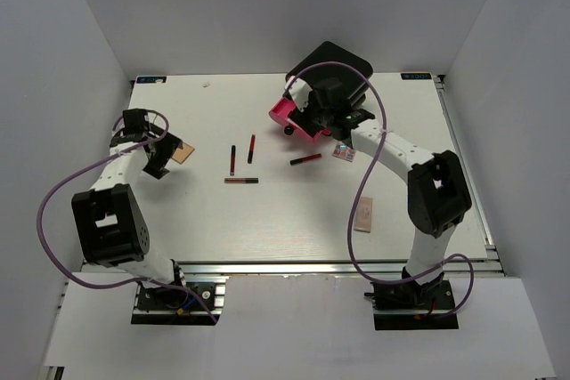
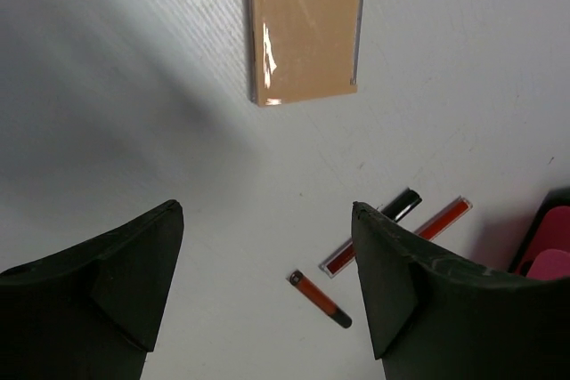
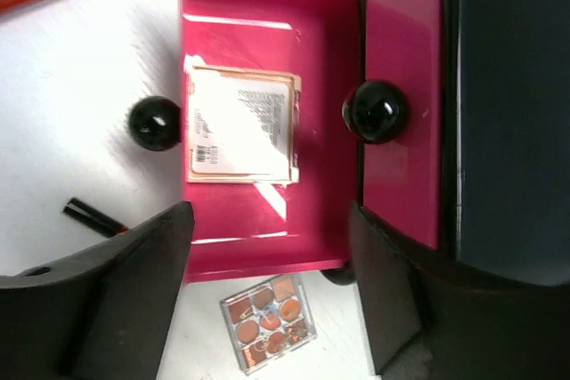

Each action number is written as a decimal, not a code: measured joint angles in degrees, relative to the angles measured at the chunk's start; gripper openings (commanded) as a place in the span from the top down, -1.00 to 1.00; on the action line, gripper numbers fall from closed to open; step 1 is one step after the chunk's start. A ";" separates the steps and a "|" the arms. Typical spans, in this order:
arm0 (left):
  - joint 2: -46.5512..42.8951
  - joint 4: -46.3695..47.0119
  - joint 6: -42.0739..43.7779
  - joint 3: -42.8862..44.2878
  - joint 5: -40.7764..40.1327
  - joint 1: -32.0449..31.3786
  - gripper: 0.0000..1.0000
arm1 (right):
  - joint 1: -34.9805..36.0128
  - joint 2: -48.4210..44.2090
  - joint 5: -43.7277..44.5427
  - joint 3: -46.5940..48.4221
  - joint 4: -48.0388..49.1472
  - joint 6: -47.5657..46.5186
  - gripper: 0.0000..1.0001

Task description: Organize the makeup

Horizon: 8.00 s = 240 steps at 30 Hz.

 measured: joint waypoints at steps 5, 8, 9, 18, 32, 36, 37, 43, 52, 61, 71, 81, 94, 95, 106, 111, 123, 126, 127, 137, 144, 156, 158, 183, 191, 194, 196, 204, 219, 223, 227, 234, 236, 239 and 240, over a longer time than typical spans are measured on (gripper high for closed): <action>5.90 -0.37 1.07 5.05 -1.86 0.00 -0.50 | -2.43 -8.59 -12.26 -3.91 -0.72 3.43 0.24; 11.96 -1.53 2.03 10.34 -2.62 0.00 -0.80 | -4.24 -16.15 -17.99 -7.76 -0.02 6.10 -0.48; 13.94 -1.86 2.43 12.04 -2.84 -0.02 -0.89 | -4.68 -18.49 -19.30 -9.01 0.46 6.71 -0.58; 28.44 -7.32 5.70 26.08 -4.70 -1.90 -0.97 | -6.27 -26.45 -24.85 -19.54 1.90 10.51 -0.67; 39.41 -19.43 8.59 41.09 -10.80 -5.25 -0.72 | -9.40 -29.03 -25.07 -22.45 1.62 14.84 -0.67; 39.06 -19.63 9.97 39.95 -12.26 -6.14 -0.60 | -10.32 -29.73 -25.09 -23.12 2.12 15.87 -0.67; 38.82 -19.34 10.36 39.43 -12.70 -6.43 -0.50 | -10.49 -29.99 -25.11 -23.54 2.12 16.06 -0.67; 35.34 -15.85 11.58 33.81 -13.60 -7.50 0.28 | -11.04 -30.82 -25.42 -25.27 2.21 17.14 -0.67; 23.21 -8.26 4.76 19.45 4.44 -8.79 0.94 | -12.17 -33.79 -26.12 -26.93 2.67 17.73 -0.37; 19.12 16.24 -19.78 20.39 18.88 -24.65 0.97 | -13.79 -36.02 -25.16 -29.75 4.55 20.41 1.00; 36.11 22.21 -30.82 43.19 19.93 -33.55 0.70 | -17.07 -40.04 -22.86 -33.70 5.25 21.81 1.00; 38.38 16.52 -31.50 45.46 17.31 -33.77 -0.68 | -18.36 -40.70 -22.82 -34.45 5.20 22.01 0.99; 37.90 11.54 -30.03 48.43 16.37 -33.70 -0.96 | -18.47 -38.93 -27.56 -34.32 -0.37 16.87 -0.38; 37.79 10.95 -29.44 49.37 16.31 -33.70 -0.96 | -18.47 -38.32 -28.15 -34.27 -1.57 16.22 -0.40; 22.34 7.93 -13.73 45.90 11.39 -32.11 -0.96 | -16.96 -23.98 -19.37 -30.75 -19.12 21.51 -0.62; 2.84 9.97 -7.08 27.41 8.52 -28.20 -0.96 | -13.88 -16.76 -10.19 -27.80 -26.69 29.99 -0.79; -17.73 10.69 -6.27 -0.24 4.42 -22.73 -0.96 | -9.84 -16.22 -0.61 -30.95 -33.07 41.20 -0.66; -18.58 10.29 -5.99 -0.26 4.17 -22.73 -0.96 | -9.84 -14.47 -0.37 -30.97 -33.09 42.25 -0.60; -18.82 10.21 -5.92 -0.26 4.07 -22.73 -0.96 | -9.84 -13.88 -0.33 -30.97 -32.92 42.51 -0.59; -22.71 9.55 -5.84 -2.14 2.93 -22.73 -0.96 | -9.81 -12.92 1.38 -31.39 -32.02 43.36 -0.08; -26.71 9.20 -6.10 -4.44 1.70 -22.73 -0.96 | -9.88 -14.05 1.49 -32.17 -30.75 42.07 1.00; -29.16 12.59 -6.21 -9.46 4.17 -22.73 -0.97 | -8.44 -27.98 -17.66 -25.29 -17.90 13.49 1.00; -29.24 13.46 -6.27 -10.73 4.76 -22.73 -0.96 | -6.67 -29.64 -20.65 -22.32 -12.87 6.16 1.00; -36.09 14.40 -7.96 -17.59 5.88 -22.73 -0.97 | -1.57 6.71 -12.28 9.49 -6.21 -9.90 -0.54; -33.83 15.10 -7.85 -17.57 5.97 -22.73 -0.97 | -1.99 5.14 -11.74 9.40 -7.10 -5.42 -0.19; -33.97 15.08 -7.72 -17.57 5.88 -22.73 -0.97 | -4.63 -0.87 -14.51 5.68 -5.57 1.22 0.73; -34.25 15.08 -7.74 -17.57 5.84 -22.73 -0.97 | -8.85 -8.13 -17.64 0.20 -4.92 6.75 1.00; -35.65 15.34 -8.24 -18.56 5.88 -22.73 -0.96 | -23.06 -21.27 -25.83 -17.29 -7.39 7.39 -0.76; -33.27 15.39 -8.17 -18.56 6.54 -22.73 -0.96 | -23.78 -1.92 -30.29 -19.06 -5.68 -8.22 -0.79; -34.42 14.95 -8.17 -18.56 6.51 -22.73 -0.97 | -23.71 4.55 -30.73 -11.82 -5.66 -11.26 -0.79; -34.69 14.75 -8.17 -18.56 6.49 -22.73 -0.96 | -23.71 8.31 -30.62 -6.78 -6.14 -13.42 -0.79; -34.40 14.01 -8.09 -18.56 6.49 -22.73 -0.97 | -23.82 10.19 -30.99 -4.35 -7.23 -15.39 -0.79; -34.01 13.99 -7.98 -18.56 6.47 -22.73 -0.96 | -23.69 10.21 -31.06 -4.35 -7.32 -15.61 -0.79; -33.24 13.99 -7.96 -18.56 6.49 -22.73 -0.96 | -23.39 10.21 -31.23 -4.39 -7.54 -15.72 -0.79; -33.03 13.99 -7.96 -18.56 6.49 -22.73 -0.96 | -23.30 10.21 -31.30 -4.44 -7.58 -15.80 -0.79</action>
